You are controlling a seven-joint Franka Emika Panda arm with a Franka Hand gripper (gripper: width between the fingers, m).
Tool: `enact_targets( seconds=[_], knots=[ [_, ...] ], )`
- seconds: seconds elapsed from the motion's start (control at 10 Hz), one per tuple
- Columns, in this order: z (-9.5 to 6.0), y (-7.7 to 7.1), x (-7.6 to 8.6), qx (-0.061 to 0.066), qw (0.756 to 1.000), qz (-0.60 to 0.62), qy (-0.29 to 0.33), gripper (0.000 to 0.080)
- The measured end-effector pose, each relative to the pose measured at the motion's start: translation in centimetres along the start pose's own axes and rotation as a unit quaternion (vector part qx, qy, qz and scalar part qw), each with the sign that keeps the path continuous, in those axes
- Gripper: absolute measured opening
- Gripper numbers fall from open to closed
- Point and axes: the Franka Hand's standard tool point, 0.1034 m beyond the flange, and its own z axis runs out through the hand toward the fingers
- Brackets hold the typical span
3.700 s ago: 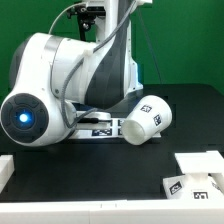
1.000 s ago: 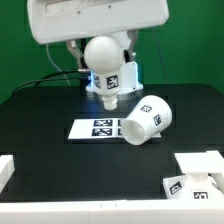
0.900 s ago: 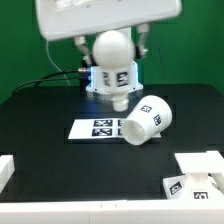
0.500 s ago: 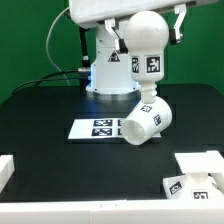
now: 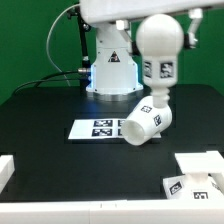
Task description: Assemble lamp
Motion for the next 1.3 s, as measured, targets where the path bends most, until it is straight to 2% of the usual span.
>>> enact_targets(
  seconds=[0.1,0.2,0.5,0.6,0.7,0.8,0.9,1.0,1.3],
  knots=[
    [1.9,-1.3,-0.7,0.001,1.0,0.021,0.006,0.0571],
    [2.9,-2.0,-2.0,-0.002,1.0,0.013,0.0,0.0571],
    [2.8,-1.9,-1.8,-0.002,1.0,0.011,0.0,0.0571],
    [3.0,-2.0,-2.4,-0.009,1.0,0.016,-0.015,0.0571],
    [3.2,-2.5,-3.3,-0.022,0.998,0.02,-0.047,0.0571],
    [4.0,-3.4,-3.5,-0.034,0.996,0.03,-0.071,0.0571],
    [5.3,-3.9,-3.7,-0.039,0.997,0.027,-0.069,0.0571],
    [6.2,-3.7,-4.3,-0.04,0.997,0.025,-0.069,0.0571],
    [5.9,-3.8,-4.1,-0.039,0.997,0.026,-0.067,0.0571]
  ],
)
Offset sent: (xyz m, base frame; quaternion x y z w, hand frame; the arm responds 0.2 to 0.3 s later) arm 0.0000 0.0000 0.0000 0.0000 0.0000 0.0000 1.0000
